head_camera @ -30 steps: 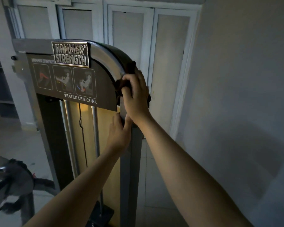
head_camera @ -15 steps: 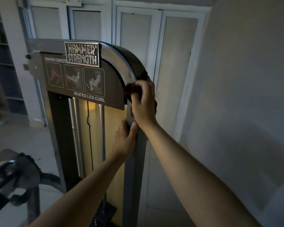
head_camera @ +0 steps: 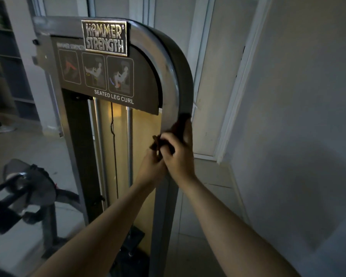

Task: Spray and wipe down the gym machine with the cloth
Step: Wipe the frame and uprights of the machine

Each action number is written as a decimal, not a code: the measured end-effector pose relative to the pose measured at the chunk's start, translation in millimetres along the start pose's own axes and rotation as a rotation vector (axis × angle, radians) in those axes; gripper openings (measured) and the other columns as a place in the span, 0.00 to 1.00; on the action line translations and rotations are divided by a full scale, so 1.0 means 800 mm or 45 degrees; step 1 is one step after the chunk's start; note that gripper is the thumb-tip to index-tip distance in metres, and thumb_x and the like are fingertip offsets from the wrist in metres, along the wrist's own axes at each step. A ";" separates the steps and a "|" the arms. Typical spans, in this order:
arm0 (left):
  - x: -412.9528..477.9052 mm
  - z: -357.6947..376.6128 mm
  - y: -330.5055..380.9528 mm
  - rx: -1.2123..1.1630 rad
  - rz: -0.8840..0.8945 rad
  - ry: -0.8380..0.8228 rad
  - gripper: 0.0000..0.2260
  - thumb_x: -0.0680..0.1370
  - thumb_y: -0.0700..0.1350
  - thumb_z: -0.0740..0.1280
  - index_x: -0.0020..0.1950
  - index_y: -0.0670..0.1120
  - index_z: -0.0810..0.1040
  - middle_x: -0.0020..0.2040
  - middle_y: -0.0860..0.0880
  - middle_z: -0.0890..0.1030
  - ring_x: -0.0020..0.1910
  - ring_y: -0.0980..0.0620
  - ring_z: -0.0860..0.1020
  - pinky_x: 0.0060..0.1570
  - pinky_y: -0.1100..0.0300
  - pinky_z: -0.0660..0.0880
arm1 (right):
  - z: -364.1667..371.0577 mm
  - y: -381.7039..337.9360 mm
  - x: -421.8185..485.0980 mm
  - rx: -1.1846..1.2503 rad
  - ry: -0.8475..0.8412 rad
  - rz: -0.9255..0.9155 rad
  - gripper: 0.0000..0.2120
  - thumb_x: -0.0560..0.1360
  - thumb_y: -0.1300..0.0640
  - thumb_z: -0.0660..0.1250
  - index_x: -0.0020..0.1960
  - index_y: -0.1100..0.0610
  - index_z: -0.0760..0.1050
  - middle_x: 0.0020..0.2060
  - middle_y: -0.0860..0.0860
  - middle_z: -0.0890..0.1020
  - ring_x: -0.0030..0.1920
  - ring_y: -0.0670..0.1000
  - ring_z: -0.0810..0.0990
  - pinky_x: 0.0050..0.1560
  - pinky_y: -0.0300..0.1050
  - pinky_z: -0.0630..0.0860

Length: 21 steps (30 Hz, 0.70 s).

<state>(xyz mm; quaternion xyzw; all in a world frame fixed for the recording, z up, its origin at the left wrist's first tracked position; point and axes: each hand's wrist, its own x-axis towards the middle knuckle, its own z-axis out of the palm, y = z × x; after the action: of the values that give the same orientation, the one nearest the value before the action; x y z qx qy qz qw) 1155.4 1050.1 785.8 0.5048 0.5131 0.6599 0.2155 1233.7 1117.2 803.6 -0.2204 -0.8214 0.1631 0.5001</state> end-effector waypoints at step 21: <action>0.012 0.016 -0.009 -0.248 -0.136 0.375 0.18 0.87 0.51 0.50 0.77 0.54 0.64 0.67 0.47 0.78 0.65 0.50 0.77 0.68 0.44 0.73 | 0.002 -0.009 0.054 -0.052 0.110 -0.152 0.16 0.79 0.62 0.67 0.64 0.49 0.80 0.79 0.57 0.55 0.80 0.60 0.54 0.76 0.58 0.65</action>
<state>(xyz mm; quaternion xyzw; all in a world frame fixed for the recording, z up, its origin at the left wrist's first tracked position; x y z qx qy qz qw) 1160.9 1066.4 782.9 0.3514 0.4987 0.7610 0.2207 1213.7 1133.8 838.6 -0.1881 -0.8138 0.1066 0.5394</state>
